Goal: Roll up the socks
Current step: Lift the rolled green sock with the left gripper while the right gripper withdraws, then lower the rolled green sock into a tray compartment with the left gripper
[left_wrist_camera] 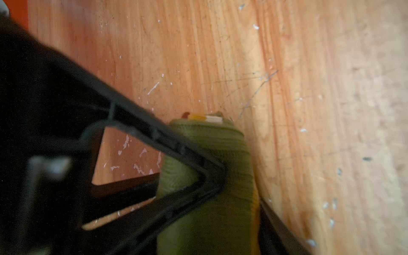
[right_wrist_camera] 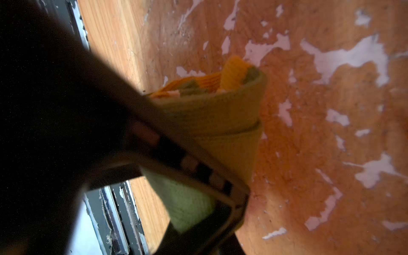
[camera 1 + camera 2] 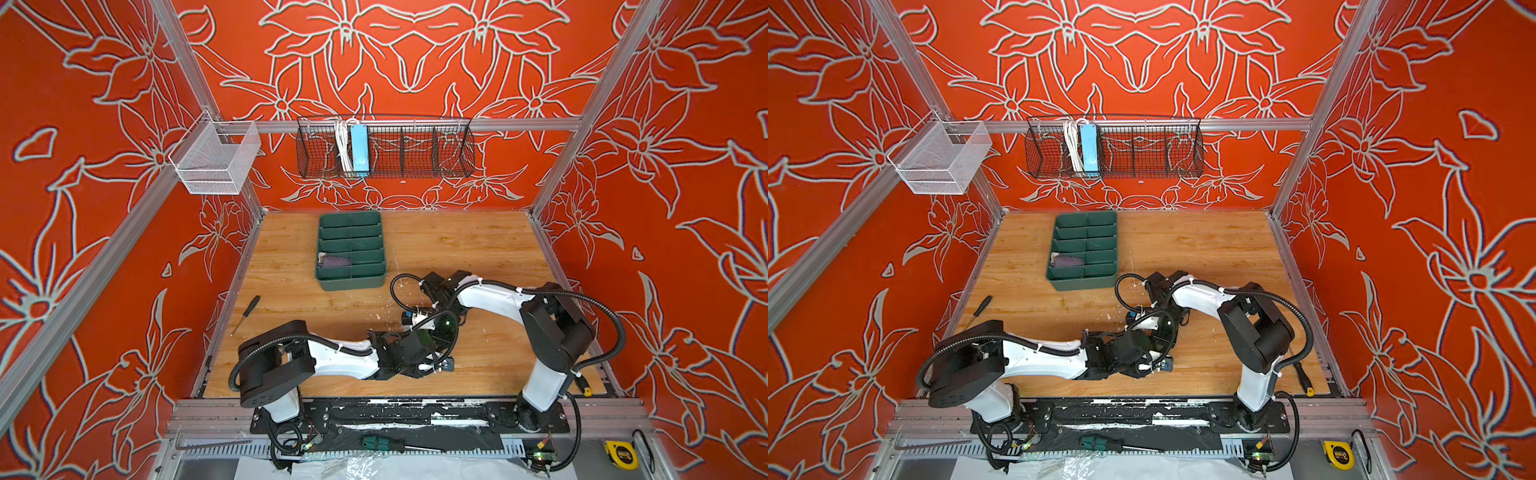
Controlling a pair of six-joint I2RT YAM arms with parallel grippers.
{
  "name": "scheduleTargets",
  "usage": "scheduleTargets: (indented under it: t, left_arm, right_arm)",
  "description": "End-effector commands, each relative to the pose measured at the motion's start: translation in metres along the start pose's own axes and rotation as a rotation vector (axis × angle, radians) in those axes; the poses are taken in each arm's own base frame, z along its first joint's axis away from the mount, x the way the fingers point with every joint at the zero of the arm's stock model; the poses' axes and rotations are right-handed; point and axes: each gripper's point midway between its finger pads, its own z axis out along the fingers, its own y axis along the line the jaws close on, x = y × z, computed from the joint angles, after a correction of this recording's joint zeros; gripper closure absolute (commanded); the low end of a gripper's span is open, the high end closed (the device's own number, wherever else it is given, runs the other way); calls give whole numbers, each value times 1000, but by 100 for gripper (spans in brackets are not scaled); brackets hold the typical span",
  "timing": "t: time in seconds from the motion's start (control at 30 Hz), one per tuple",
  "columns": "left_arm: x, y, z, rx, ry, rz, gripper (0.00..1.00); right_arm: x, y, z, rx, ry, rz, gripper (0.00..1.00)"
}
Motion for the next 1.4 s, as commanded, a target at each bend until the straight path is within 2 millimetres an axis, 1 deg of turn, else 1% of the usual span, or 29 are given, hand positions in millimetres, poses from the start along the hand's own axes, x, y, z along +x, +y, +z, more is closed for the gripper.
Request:
scheduleTargets:
  t: [0.0, 0.07, 0.17, 0.23, 0.27, 0.37, 0.43, 0.5, 0.53, 0.57, 0.6, 0.67, 0.73, 0.83, 0.87, 0.9, 0.93, 0.97, 1.0, 1.03, 1.1, 1.17, 1.23, 1.27, 1.3, 1.37]
  left_arm:
    - [25, 5, 17, -4, 100, 9, 43]
    - [30, 1, 21, 18, 116, 6, 52]
    - [42, -9, 28, 64, 166, 18, 71]
    - [50, -17, 32, 93, 204, 23, 88]
    - [54, -21, 33, 107, 222, 24, 100]
    - [57, -23, 34, 107, 229, 5, 100]
    - [54, -19, 30, 98, 220, -5, 100]
    - [52, -14, 21, 107, 206, -25, 100]
    - [53, -11, 16, 104, 201, -34, 100]
    - [54, -9, 11, 109, 193, -43, 100]
    - [55, -7, 6, 114, 187, -48, 100]
    - [56, -4, -2, 122, 174, -48, 100]
    - [55, 1, -11, 129, 159, -51, 100]
    - [51, 15, -30, 167, 101, -96, 100]
    - [47, 20, -40, 205, 61, -111, 100]
    - [45, 27, -51, 239, 22, -119, 100]
    - [41, 37, -61, 260, -20, -135, 100]
    - [32, 45, -76, 313, -94, -152, 100]
    - [27, 61, -88, 321, -138, -175, 100]
    - [21, 77, -97, 317, -169, -188, 100]
    - [17, 110, -116, 333, -207, -205, 100]
    - [18, 140, -126, 334, -222, -212, 100]
    - [26, 169, -130, 320, -214, -220, 100]
    - [32, 184, -131, 310, -215, -227, 100]
    - [40, 198, -129, 300, -208, -242, 100]
    - [57, 222, -121, 270, -188, -254, 100]
  right_arm:
    - [29, 10, 18, -27, 129, -31, 100]
    - [28, 10, 17, -23, 123, -34, 100]
    - [28, 11, 14, -14, 118, -39, 100]
    - [28, 10, 12, -3, 109, -41, 100]
    - [27, 11, 10, 3, 102, -43, 100]
    - [20, 13, 0, 35, 51, -52, 100]
    - [17, 4, -9, 132, 19, -49, 100]
    - [19, -2, -23, 236, -13, -54, 67]
    - [20, -3, -31, 284, -33, -59, 58]
    - [22, -2, -42, 344, -68, -72, 50]
    - [26, -5, -50, 407, -89, -72, 45]
    - [31, -11, -76, 573, -155, -67, 39]
    - [44, -22, -105, 774, -200, -38, 35]
    - [69, -36, -165, 1122, -290, 65, 25]
    - [78, -39, -189, 1242, -339, 123, 22]
    - [87, -39, -212, 1347, -397, 184, 19]
    - [93, -37, -227, 1415, -450, 226, 17]
    - [99, -34, -241, 1468, -512, 262, 16]
    - [104, -29, -253, 1510, -578, 283, 16]
    - [106, -27, -259, 1532, -615, 296, 15]
    - [107, -21, -264, 1539, -697, 301, 15]
    - [100, -19, -252, 1472, -720, 262, 15]
    - [89, -17, -232, 1361, -724, 211, 17]
    - [82, -15, -218, 1286, -728, 177, 17]
    - [75, -13, -205, 1219, -720, 140, 19]
    - [59, -6, -183, 1094, -735, 60, 22]
